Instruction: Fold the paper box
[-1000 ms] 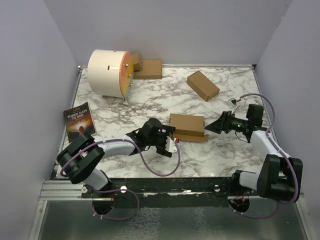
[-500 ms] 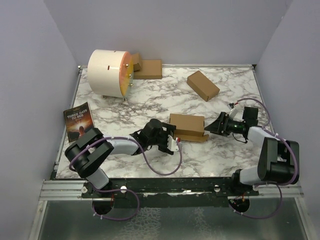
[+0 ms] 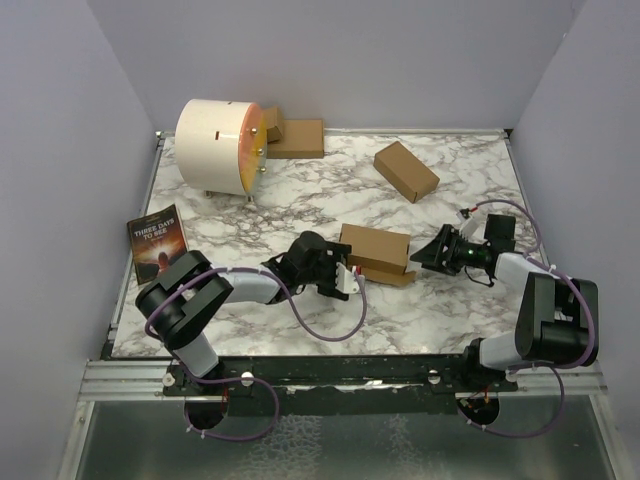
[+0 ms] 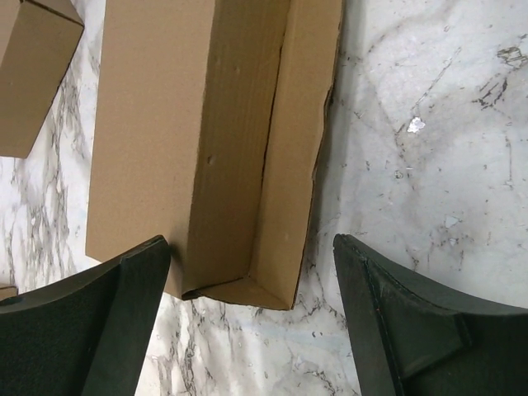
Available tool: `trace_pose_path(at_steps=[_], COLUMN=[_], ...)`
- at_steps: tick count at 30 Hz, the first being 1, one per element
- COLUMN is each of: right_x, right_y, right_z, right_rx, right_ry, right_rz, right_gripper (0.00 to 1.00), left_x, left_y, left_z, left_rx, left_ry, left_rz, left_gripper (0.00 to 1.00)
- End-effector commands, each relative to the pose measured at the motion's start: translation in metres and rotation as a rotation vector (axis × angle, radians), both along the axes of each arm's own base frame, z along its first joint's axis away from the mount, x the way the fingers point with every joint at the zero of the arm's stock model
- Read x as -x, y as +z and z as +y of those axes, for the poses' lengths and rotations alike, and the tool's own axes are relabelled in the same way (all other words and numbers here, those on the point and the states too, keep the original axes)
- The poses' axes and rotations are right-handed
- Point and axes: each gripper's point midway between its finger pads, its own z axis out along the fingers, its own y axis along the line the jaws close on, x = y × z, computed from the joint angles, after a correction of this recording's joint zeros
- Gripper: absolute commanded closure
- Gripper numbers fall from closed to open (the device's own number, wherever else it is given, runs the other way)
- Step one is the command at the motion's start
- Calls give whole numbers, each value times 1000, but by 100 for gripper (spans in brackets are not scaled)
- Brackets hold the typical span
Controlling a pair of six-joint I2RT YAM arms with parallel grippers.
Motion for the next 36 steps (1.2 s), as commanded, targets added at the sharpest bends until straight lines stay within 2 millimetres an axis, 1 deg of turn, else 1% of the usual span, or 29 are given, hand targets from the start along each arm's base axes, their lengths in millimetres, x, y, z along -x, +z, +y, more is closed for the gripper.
trace_pose_path(at_steps=[1, 8, 16, 20, 23, 27, 30, 32, 36], right_x=[-2, 0, 4, 7, 7, 6, 6, 6, 6], right_y=[-6, -8, -12, -16, -18, -17, -17, -17, -18], right_z=[-6, -5, -2, -2, -1, -2, -2, -1, -1], right_rx=[31, 19, -2, -6, -12, -12, -11, -13, -18], right_ry=[-42, -36, -34, -49, -49, -51, -52, -53, -48], right_rz=[41, 71, 89, 104, 111, 112, 110, 112, 112], right_gripper=[39, 41, 43, 48, 49, 49, 49, 49, 49], left_x=[-1, -5, -6, -6, -6, -3, -2, -2, -8], left_y=[0, 3, 7, 7, 8, 11, 9, 7, 8], left_z=[-4, -6, -7, -7, -8, -8, -4, -1, 1], left_rx=[10, 14, 21, 22, 26, 30, 14, 7, 6], left_ry=[-3, 11, 15, 15, 16, 2, -2, 3, 25], left_rz=[35, 38, 38, 47, 48, 42, 30, 18, -11], left_gripper=[20, 28, 31, 33, 34, 28, 23, 16, 10])
